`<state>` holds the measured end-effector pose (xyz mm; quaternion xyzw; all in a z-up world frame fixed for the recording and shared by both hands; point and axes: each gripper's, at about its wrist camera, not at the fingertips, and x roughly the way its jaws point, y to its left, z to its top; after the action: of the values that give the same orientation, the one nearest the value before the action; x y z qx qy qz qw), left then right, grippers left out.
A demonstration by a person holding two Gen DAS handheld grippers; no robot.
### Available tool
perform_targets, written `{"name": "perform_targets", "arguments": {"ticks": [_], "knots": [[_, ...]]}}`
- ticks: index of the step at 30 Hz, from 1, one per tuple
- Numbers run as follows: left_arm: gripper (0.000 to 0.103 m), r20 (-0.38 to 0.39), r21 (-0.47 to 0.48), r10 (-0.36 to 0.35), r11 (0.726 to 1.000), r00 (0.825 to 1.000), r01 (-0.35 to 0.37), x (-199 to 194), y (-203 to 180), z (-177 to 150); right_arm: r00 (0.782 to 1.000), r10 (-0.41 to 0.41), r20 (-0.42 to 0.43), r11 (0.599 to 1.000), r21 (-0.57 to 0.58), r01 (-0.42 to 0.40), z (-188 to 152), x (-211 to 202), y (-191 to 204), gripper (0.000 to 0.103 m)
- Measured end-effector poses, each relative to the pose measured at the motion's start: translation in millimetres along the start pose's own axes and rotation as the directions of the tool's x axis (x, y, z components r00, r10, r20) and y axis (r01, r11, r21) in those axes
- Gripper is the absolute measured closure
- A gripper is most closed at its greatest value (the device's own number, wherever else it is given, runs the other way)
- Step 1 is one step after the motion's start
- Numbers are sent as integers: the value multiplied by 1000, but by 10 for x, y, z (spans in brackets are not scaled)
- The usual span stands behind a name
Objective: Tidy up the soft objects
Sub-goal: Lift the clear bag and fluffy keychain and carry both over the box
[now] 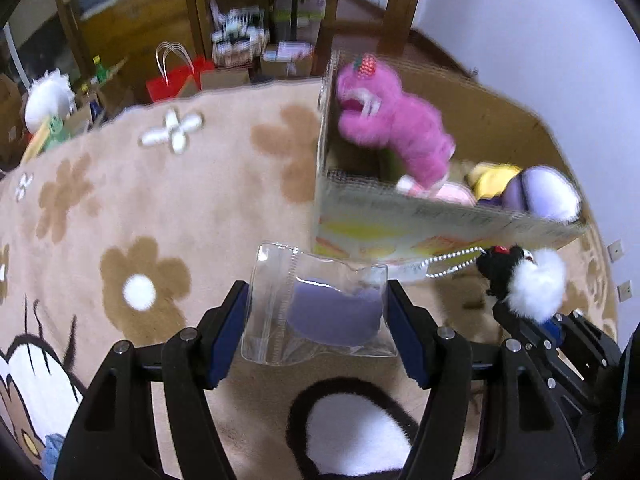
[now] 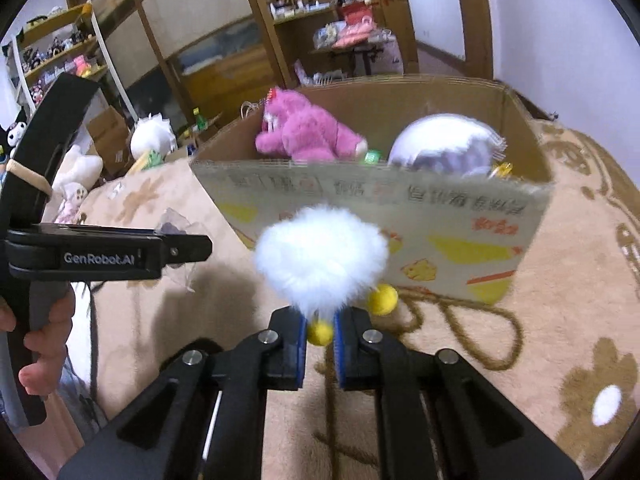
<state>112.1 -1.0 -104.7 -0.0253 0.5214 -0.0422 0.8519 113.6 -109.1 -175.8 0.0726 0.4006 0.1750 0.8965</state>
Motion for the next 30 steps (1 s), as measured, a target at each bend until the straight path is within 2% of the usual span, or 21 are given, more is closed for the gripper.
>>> {"name": "perform_targets", "arguments": {"ticks": [4, 7, 10, 14, 22, 30], "knots": [[37, 108, -16, -35, 999, 994, 37, -282, -2, 34, 998, -15, 62, 1000, 23, 14, 59, -259, -49, 92], [37, 203, -7, -45, 999, 978, 47, -425, 26, 97, 993, -26, 119, 999, 42, 22, 126, -467, -86, 92], [37, 312, 18, -53, 999, 949, 50, -588, 24, 189, 985, -41, 170, 998, 53, 33, 186, -642, -96, 92], [36, 397, 50, -48, 998, 917, 31, -662, -26, 261, 969, -52, 243, 997, 71, 35, 311, -853, -146, 92], [36, 432, 88, -39, 996, 901, 1, -568, -140, 394, 938, -56, 342, 997, 71, 33, 557, -1106, -175, 92], [36, 446, 149, -23, 988, 895, -49, -450, -321, 483, 919, -72, 388, 996, 75, 46, 684, -1054, -218, 92]]}}
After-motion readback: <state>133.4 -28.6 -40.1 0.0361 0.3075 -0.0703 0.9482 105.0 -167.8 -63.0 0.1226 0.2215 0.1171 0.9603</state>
